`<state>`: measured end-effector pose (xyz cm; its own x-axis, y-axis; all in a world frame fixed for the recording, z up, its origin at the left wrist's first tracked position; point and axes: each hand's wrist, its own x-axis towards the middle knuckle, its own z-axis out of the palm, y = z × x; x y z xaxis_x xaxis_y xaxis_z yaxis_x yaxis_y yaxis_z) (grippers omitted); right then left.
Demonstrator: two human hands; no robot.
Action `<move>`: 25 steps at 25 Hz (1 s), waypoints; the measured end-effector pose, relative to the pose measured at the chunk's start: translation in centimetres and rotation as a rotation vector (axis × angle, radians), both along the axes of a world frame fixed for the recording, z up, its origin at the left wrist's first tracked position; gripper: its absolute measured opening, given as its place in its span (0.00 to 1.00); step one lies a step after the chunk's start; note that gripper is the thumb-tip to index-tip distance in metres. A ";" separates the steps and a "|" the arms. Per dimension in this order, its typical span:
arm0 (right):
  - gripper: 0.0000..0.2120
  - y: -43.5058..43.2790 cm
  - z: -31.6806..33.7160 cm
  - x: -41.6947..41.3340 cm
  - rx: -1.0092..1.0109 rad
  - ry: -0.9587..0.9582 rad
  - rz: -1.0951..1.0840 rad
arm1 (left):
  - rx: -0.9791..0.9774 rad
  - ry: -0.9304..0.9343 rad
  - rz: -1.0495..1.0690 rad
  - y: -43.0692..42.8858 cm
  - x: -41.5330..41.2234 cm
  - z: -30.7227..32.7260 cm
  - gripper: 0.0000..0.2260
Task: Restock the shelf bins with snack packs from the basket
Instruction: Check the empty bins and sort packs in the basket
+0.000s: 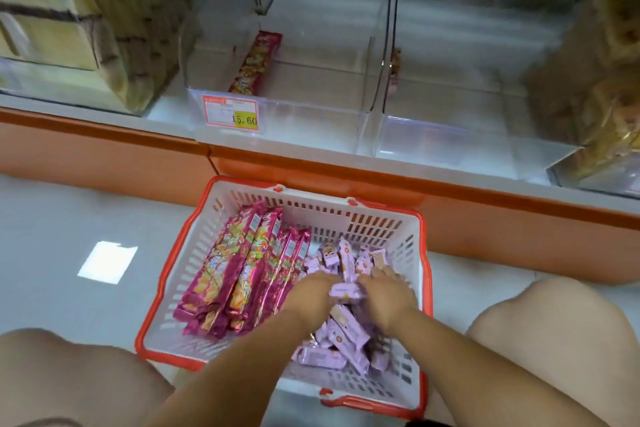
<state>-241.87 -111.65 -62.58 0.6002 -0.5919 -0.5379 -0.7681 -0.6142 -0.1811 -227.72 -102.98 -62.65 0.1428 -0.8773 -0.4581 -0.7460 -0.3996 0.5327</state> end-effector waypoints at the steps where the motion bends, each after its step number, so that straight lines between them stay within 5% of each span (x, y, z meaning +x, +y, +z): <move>1: 0.22 0.2 0.3 -0.2 0.078 -0.048 -0.061 | -0.006 0.145 0.118 0.5 0.3 1.1 0.14; 5: 0.19 1.2 4.2 -0.4 0.575 -0.457 -0.475 | -0.084 0.571 0.412 2.0 3.8 5.7 0.10; 10: 0.10 1.6 10.8 -0.5 0.738 -0.766 -0.579 | -0.091 0.940 0.553 3.7 6.8 10.7 0.09; 20: 0.10 -0.4 21.0 0.8 0.687 -1.200 -0.718 | -0.181 0.708 0.198 2.8 7.1 20.9 0.14; 25: 0.11 -1.4 21.3 2.7 0.545 -1.295 -0.840 | -0.277 0.721 0.257 1.6 6.4 21.4 0.15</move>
<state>-239.22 -113.05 -41.29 0.4169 -0.8858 -0.2037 -0.0057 0.2216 -0.9751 -221.30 -101.39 -41.22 0.1079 -0.9524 -0.2851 -0.0851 -0.2946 0.9518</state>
